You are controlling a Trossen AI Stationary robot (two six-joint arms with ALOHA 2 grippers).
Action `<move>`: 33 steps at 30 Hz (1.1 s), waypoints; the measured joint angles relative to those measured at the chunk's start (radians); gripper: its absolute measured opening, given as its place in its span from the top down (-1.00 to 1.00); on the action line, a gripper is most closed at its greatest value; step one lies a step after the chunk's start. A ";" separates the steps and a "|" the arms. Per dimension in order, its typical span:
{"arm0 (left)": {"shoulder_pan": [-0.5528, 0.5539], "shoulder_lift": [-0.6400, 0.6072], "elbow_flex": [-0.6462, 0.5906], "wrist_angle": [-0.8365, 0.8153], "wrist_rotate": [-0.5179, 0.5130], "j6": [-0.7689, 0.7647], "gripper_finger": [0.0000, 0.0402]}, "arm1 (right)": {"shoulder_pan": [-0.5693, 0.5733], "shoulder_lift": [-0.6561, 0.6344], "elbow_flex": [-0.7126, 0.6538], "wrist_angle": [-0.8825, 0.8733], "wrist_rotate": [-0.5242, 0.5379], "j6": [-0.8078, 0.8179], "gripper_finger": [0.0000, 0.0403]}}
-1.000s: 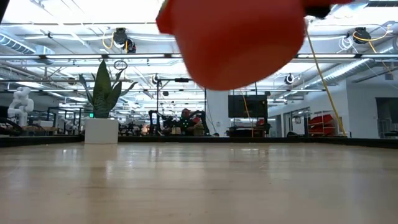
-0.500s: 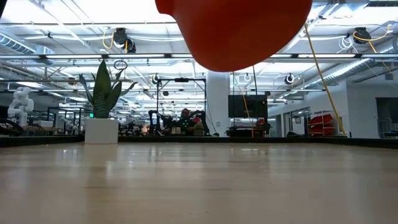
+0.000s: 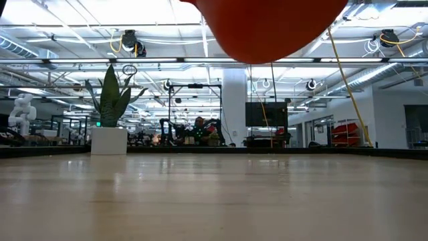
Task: Nest measuring cups in basket
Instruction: Put the nested measuring cups into the green bin
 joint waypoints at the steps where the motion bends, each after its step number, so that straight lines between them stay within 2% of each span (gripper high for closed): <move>1: 0.000 0.000 0.000 0.003 0.002 0.005 0.23 | 0.000 0.000 0.000 0.018 -0.001 -0.015 0.04; 12: 0.002 0.000 0.000 0.018 0.001 0.019 0.23 | 0.002 0.000 -0.001 0.029 -0.029 -0.034 0.50; 20: 0.002 0.000 0.000 0.029 0.000 0.016 0.23 | 0.003 0.000 -0.001 0.033 -0.028 -0.025 0.59; 22: 0.002 0.000 0.000 0.050 -0.007 -0.004 0.12 | 0.004 -0.001 -0.001 0.033 -0.031 -0.040 0.60; 28: -0.004 0.001 0.000 0.068 -0.084 0.005 -0.42 | 0.032 -0.002 -0.001 0.040 -0.005 -0.051 0.64; 33: -0.011 0.001 0.000 0.123 -0.095 0.027 -0.67 | 0.066 -0.002 -0.001 0.042 0.080 -0.060 0.64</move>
